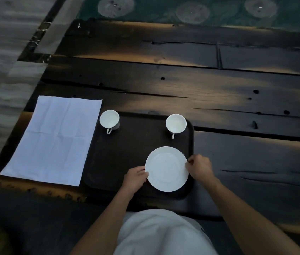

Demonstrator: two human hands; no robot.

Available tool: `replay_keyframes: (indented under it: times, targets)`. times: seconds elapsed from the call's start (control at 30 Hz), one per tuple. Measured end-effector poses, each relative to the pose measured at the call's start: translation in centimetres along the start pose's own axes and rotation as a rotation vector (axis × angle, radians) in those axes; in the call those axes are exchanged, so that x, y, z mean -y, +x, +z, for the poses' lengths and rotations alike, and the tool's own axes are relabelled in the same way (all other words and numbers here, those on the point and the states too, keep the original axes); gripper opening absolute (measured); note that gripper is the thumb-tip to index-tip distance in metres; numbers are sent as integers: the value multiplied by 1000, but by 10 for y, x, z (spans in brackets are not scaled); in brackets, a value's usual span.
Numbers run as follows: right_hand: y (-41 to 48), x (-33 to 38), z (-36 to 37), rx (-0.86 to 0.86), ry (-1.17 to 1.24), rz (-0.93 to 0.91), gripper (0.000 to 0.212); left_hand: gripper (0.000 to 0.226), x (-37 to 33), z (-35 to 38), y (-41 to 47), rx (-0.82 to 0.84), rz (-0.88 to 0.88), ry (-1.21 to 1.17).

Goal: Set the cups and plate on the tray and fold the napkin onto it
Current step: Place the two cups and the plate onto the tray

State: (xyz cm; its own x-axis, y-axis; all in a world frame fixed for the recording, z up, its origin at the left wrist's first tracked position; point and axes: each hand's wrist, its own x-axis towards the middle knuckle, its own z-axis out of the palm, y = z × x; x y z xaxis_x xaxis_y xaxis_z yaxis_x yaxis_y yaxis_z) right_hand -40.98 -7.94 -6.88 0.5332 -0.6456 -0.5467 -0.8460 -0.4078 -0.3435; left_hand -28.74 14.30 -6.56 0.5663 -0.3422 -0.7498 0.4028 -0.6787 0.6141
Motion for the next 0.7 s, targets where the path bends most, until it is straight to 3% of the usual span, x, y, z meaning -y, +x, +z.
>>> replay_keyframes:
  times: [0.2, 0.43, 0.7]
  targets:
    - [-20, 20, 17, -83, -15, -114, 36, 44, 8, -31, -1, -96, 141, 252]
    - [-51, 104, 56, -105, -62, -316, 53, 48, 35, -117, -14, -213, 267, 393]
    - [-86, 218, 107, -88, -115, -436, 59, 46, 90, -236, -32, -311, 222, 332]
